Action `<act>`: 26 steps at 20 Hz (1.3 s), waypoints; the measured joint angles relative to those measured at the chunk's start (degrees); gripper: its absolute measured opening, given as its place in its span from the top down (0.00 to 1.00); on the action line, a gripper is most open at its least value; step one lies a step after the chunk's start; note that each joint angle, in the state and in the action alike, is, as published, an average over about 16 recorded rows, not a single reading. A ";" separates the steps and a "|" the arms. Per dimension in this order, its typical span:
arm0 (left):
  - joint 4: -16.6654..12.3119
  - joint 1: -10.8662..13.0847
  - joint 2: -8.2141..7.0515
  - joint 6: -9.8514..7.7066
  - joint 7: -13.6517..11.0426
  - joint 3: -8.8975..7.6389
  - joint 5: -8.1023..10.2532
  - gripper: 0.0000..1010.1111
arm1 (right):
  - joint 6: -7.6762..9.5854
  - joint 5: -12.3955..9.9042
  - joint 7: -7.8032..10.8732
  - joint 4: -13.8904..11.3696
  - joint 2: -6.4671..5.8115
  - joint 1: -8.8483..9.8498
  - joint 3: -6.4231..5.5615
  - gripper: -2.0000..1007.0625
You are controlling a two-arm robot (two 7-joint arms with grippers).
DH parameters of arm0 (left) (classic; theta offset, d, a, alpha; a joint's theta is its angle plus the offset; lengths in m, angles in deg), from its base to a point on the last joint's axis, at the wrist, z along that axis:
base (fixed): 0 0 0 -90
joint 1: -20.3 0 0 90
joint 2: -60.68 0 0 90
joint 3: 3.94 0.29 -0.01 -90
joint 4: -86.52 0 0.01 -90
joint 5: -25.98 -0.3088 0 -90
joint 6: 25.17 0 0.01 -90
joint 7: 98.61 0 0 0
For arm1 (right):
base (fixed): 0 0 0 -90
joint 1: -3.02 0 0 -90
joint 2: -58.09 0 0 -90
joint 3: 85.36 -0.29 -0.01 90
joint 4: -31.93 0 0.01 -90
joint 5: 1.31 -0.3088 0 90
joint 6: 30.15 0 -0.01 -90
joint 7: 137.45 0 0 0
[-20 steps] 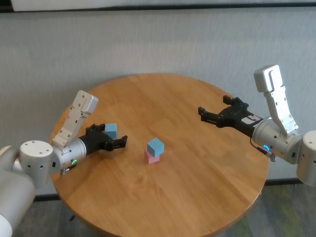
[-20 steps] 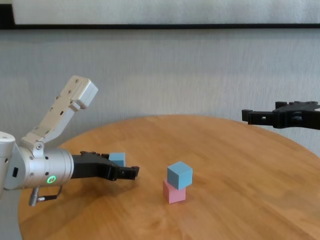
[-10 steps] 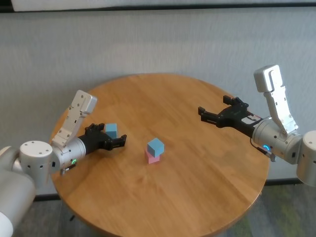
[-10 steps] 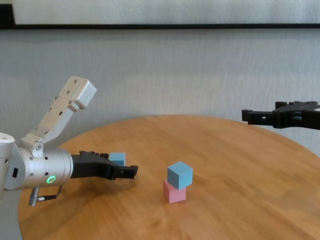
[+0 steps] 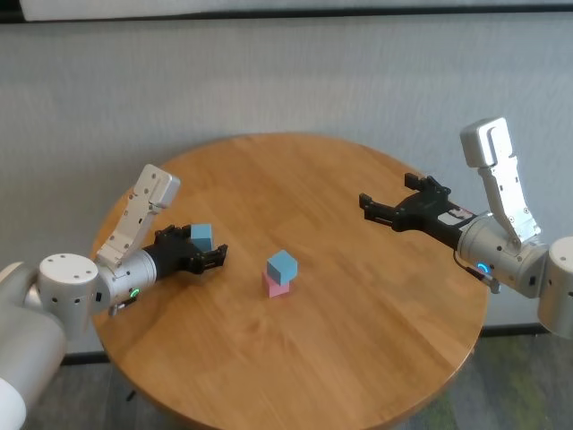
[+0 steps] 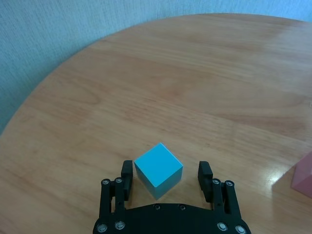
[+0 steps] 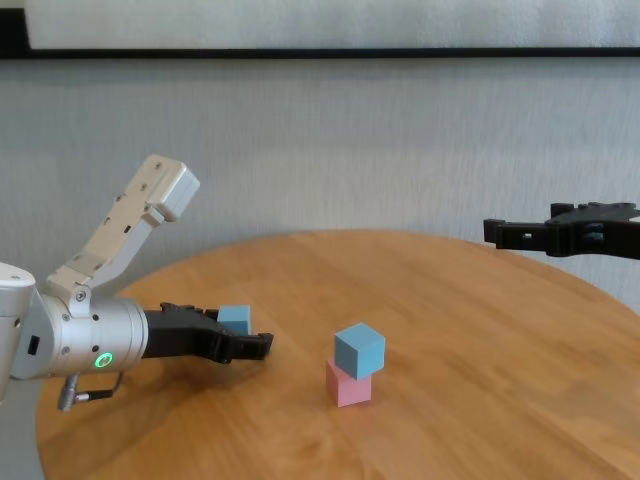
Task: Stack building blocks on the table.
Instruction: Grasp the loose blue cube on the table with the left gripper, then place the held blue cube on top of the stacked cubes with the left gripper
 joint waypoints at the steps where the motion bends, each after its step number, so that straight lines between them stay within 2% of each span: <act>1: 0.11 -0.06 0.02 0.06 0.01 0.01 -0.13 0.15 | 0.00 0.00 0.00 0.00 0.00 0.00 0.00 0.00; 11: 0.04 0.08 0.07 0.18 0.13 -0.27 -0.88 0.38 | 0.00 0.00 0.00 0.00 0.00 0.00 0.00 0.00; 18: -1.02 0.71 -0.15 -0.06 0.47 -0.67 -1.12 0.46 | 0.00 0.00 0.00 0.00 0.00 0.00 0.00 0.00; 22: -3.51 1.76 -0.73 -0.79 0.81 -0.94 -1.20 0.46 | 0.00 0.00 0.00 0.00 0.00 0.00 0.00 0.00; 26: -8.36 3.55 -1.88 -2.22 1.20 -1.13 -1.26 0.46 | 0.00 0.00 0.00 0.00 0.00 0.00 0.00 0.00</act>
